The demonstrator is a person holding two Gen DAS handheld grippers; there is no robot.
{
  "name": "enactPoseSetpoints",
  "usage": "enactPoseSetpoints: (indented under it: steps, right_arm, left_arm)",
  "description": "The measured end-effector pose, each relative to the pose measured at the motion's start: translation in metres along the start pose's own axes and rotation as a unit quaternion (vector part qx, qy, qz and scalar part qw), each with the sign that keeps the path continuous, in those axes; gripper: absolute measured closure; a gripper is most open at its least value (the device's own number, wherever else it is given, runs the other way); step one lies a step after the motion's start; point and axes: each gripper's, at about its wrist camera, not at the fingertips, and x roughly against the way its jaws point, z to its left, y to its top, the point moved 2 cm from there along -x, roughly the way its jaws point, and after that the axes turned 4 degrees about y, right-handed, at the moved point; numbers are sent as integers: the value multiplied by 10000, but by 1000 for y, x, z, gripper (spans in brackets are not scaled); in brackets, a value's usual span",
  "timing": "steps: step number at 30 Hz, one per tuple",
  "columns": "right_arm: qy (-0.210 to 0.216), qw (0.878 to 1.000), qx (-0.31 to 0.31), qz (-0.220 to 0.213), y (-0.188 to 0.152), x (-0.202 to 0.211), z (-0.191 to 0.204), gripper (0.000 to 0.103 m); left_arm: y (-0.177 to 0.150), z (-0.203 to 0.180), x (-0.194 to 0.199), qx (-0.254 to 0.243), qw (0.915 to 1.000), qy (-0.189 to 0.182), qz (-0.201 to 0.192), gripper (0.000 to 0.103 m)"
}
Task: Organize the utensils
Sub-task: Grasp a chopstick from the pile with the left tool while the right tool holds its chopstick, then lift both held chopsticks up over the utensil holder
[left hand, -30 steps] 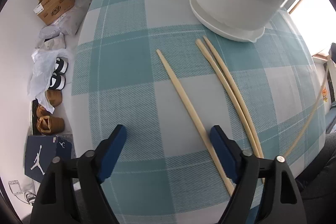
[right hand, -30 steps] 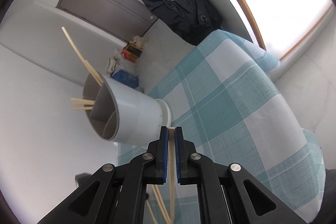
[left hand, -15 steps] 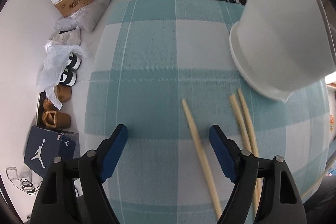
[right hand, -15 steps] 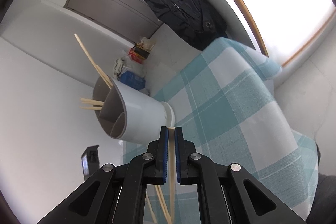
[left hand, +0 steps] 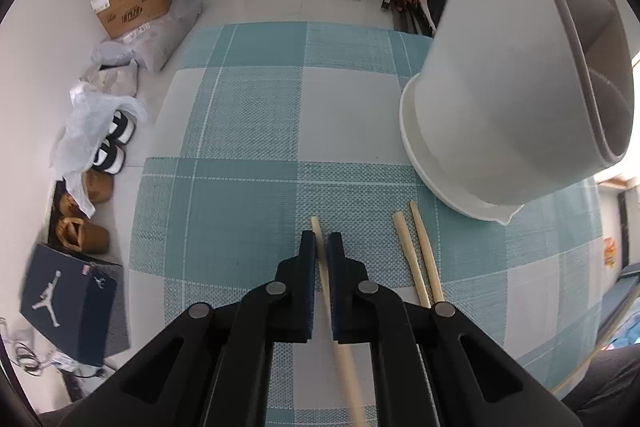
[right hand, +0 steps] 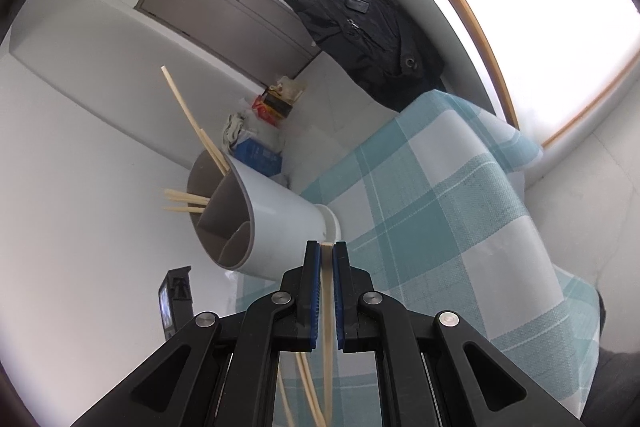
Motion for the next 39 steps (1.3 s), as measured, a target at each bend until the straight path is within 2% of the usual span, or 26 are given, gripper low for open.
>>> enactPoseSetpoints:
  steps: [4, 10, 15, 22, 28, 32, 39]
  right_arm:
    - [-59, 9997, 239, 21, -2, -2, 10, 98]
    - [-26, 9979, 645, -81, -8, -3, 28, 98]
    - [-3, 9950, 979, -185, -14, -2, 43, 98]
    - [42, 9875, 1543, -324, -22, 0, 70, 98]
    - [77, 9835, 1754, -426, -31, 3, 87, 98]
    - [105, 9814, 1844, -517, -31, 6, 97, 98]
    - [153, 9773, 2017, -633, -32, 8, 115, 98]
  left_arm:
    - [-2, -4, 12, -4, 9997, -89, -223, 102]
    - [-9, -4, 47, 3, 9951, -340, -927, 102]
    - [-14, 0, 78, 93, 9864, -527, -1554, 102]
    - [-24, 5, 99, -19, 9756, -718, -2075, 103]
    - [-34, 10, 113, 25, 9691, -695, -2368, 103]
    - [-35, 13, 119, 57, 9653, -841, -2471, 103]
    - [-34, 9, 129, 23, 9644, -893, -2491, 103]
